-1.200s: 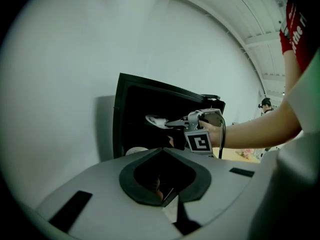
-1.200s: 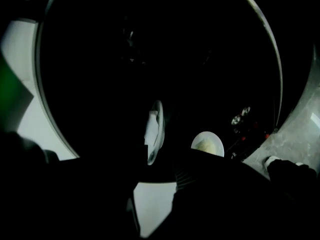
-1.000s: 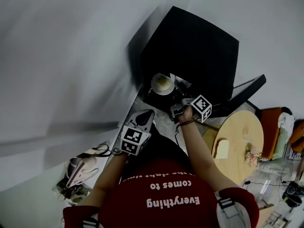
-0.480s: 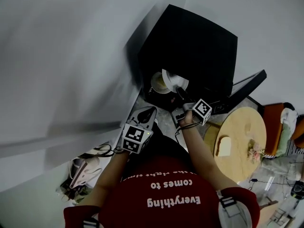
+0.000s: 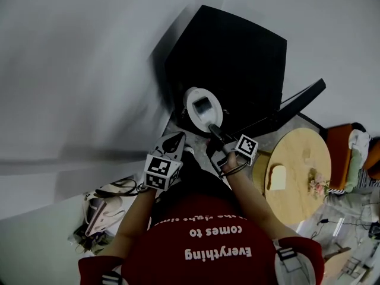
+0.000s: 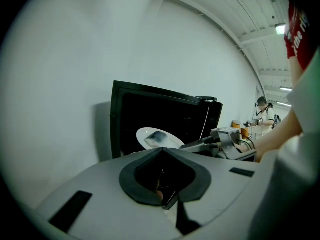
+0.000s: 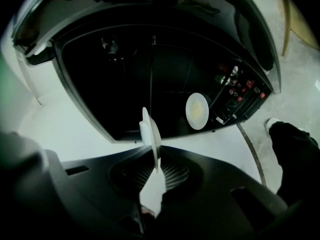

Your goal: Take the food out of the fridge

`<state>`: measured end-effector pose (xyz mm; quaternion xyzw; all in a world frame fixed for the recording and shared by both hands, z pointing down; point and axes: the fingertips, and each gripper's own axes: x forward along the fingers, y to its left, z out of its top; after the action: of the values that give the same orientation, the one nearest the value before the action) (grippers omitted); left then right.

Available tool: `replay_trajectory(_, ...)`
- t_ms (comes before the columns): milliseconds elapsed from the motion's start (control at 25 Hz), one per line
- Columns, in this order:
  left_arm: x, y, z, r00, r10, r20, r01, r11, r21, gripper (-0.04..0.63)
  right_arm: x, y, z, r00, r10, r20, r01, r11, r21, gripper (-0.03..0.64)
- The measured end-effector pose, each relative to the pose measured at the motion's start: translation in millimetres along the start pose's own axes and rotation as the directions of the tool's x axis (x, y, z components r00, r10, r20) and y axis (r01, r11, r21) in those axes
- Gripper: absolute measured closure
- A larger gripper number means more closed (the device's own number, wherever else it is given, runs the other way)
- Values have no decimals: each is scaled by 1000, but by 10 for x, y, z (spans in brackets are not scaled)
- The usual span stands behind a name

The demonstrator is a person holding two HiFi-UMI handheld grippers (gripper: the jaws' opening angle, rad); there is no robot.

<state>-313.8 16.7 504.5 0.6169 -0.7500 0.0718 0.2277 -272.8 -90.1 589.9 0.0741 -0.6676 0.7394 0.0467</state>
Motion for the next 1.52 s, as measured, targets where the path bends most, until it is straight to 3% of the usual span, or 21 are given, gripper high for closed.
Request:
replay_trajectory(240,-144,-175,-69,1000,7,13,-7,1000,5,595,-456,-159,-298,999,-11,-51,12,1000,8,577)
replay_trajectory(760,-355,-835,-540,998,-57,-10,57,998,-18,595,-1517,-424,-612,999,-21,-38,24,998,59,577)
replay_trajectory(1040,-158,-1214,-495,990,-141,-26,143,989,47,595,-2034,-392,-599,1000,9,-6,-8,999,52,577)
replay_trajectory(1240,63,-1688,-380,970,-237,-57,243,962,123,595,-2533,-418,-469,996,36,82,-42,997,68,577)
replay_trajectory(1520,412,-2615,-381,914,-379,-143,402,893,202,595,-3423,-558,-177,966,18,257,-46,994,102,577)
